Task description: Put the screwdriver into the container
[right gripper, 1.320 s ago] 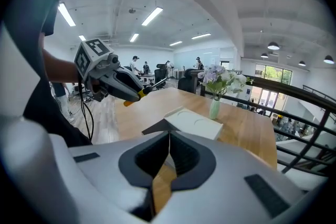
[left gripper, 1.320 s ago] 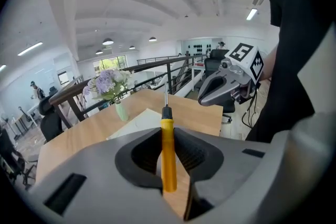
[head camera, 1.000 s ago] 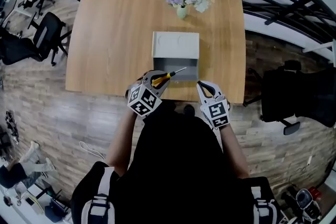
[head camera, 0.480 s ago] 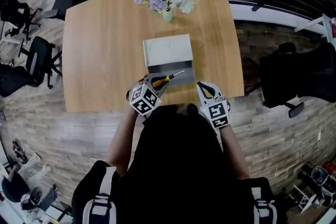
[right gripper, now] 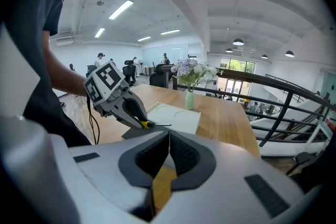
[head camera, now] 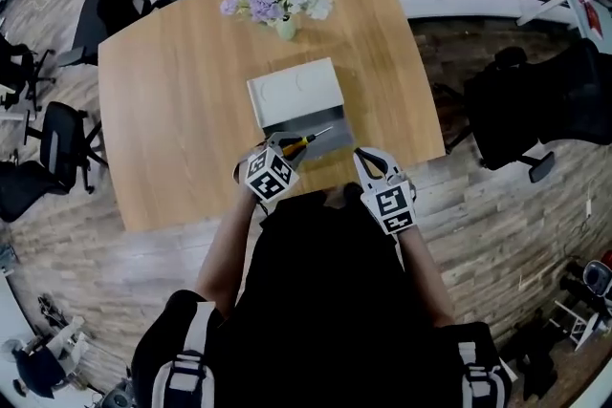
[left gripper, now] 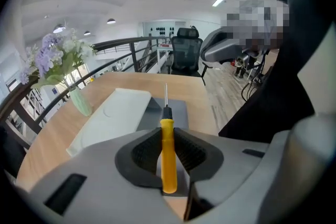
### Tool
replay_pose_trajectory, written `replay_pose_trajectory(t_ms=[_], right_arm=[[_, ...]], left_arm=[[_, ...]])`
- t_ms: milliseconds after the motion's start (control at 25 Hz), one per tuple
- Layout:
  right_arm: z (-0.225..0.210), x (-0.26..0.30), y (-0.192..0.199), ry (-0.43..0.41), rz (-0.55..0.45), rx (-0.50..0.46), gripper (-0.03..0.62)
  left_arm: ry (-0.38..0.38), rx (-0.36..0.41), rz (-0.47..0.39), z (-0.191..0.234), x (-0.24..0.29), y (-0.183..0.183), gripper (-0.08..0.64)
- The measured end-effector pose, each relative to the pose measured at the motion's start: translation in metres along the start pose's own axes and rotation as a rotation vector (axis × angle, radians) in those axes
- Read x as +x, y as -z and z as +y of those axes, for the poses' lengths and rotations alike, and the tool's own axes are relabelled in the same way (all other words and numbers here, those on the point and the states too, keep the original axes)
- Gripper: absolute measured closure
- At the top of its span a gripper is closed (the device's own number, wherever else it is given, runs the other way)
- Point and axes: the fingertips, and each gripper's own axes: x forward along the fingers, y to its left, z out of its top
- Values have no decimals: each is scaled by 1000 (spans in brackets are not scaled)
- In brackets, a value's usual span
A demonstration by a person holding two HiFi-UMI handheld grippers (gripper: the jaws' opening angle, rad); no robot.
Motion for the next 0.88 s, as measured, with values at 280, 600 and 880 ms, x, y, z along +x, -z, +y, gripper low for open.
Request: replay_pose_trajectory(t_ms=[280,600,880], right_arm=[[6,-12,19,72,33,50,568],[16,-14,24,115,44,77,568],[16,-20,20,140,34,86,568]], left_arm=[[42,-2,42,2,23,16,474],[68,26,97,5,47,19,474],[83,32,169,3,68,29,474]])
